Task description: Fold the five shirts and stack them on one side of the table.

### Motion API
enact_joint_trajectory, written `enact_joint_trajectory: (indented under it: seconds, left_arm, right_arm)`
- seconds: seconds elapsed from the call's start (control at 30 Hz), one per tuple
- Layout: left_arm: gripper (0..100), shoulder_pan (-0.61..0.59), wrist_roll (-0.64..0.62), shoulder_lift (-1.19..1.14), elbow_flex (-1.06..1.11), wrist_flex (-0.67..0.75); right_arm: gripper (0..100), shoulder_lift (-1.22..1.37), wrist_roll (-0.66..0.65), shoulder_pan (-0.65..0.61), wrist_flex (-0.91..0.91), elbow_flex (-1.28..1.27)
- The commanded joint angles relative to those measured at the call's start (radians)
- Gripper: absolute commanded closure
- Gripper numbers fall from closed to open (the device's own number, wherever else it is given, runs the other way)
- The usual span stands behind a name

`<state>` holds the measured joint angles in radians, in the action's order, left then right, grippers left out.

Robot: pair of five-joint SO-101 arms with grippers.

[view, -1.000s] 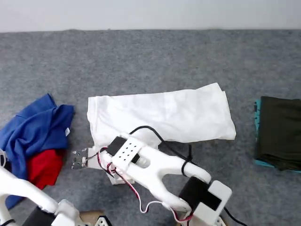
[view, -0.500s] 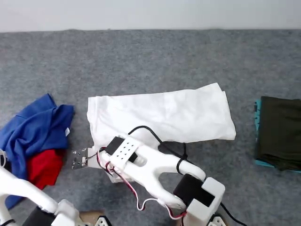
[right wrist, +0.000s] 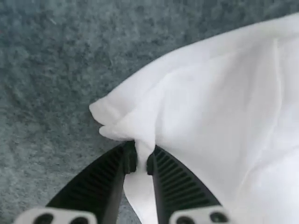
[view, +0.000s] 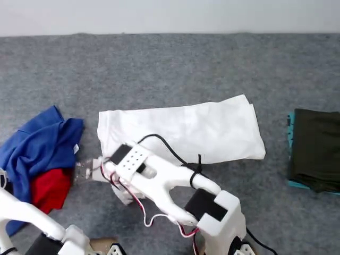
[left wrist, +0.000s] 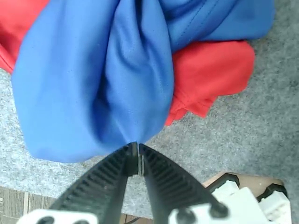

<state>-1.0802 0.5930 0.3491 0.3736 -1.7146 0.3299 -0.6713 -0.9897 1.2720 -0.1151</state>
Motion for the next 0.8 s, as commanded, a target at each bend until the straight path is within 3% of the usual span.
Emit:
enact_joint_trajectory:
  seconds: [0.0,0.27,0.53,0.77]
  left_arm:
    - [98,0.005,0.002,0.028,-0.038,0.0]
    - [98,0.005,0.002,0.028,-0.038,0.015]
    - [98,0.005,0.002,0.028,-0.036,0.018]
    - [98,0.005,0.002,0.028,-0.033,0.018]
  right_arm:
    - [98.5,-0.005,-0.009,0.058,0.082,0.172]
    - [98.8,0.001,-0.1,0.154,0.056,0.278]
    - [98.8,0.068,-0.101,0.266,-0.059,0.296]
    - [98.7,0.2,-0.094,0.315,-0.054,0.42]
